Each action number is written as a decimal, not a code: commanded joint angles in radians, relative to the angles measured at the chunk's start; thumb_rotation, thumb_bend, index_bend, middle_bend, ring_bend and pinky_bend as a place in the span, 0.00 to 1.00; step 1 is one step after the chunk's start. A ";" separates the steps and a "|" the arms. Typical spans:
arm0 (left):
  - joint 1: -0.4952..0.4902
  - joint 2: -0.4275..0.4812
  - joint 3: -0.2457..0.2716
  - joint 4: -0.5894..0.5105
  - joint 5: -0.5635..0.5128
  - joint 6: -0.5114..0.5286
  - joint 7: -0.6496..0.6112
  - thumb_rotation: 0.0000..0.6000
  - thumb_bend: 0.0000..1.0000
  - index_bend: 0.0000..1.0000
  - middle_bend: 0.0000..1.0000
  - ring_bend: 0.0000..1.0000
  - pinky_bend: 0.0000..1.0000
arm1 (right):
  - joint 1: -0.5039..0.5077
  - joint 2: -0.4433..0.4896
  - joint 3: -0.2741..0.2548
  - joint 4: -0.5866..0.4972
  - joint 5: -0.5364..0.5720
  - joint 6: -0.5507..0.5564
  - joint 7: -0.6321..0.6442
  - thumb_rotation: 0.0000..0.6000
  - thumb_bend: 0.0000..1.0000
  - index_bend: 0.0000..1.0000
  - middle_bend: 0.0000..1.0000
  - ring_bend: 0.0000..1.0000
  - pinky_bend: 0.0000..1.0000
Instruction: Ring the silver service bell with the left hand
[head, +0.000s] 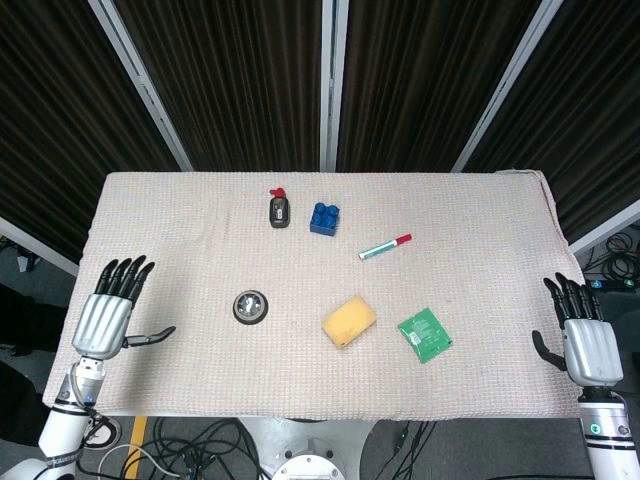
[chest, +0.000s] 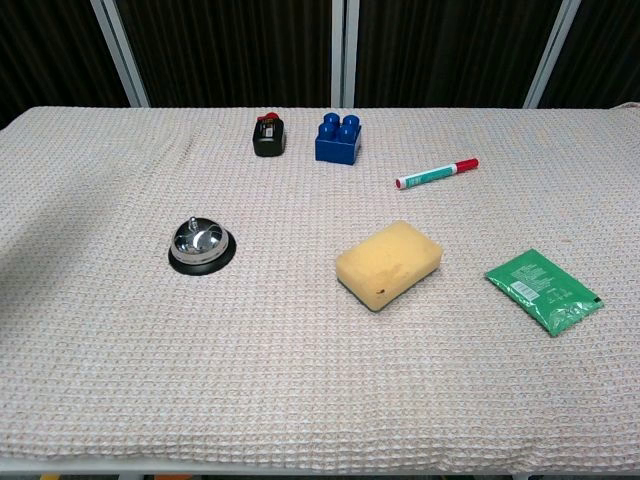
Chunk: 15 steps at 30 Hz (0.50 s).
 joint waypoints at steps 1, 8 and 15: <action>0.000 -0.001 0.003 -0.001 0.003 0.001 0.004 0.16 0.00 0.00 0.00 0.00 0.00 | -0.002 0.000 -0.003 0.000 0.000 0.000 0.001 1.00 0.29 0.00 0.00 0.00 0.00; 0.001 0.005 0.003 0.001 -0.002 0.001 0.000 0.16 0.00 0.00 0.00 0.00 0.00 | -0.001 0.000 0.004 0.002 -0.002 0.010 0.000 1.00 0.29 0.00 0.00 0.00 0.00; -0.030 -0.020 0.005 -0.003 0.023 -0.027 0.020 0.20 0.00 0.00 0.00 0.00 0.00 | -0.003 0.000 0.009 0.012 0.009 0.009 0.008 1.00 0.29 0.00 0.00 0.00 0.00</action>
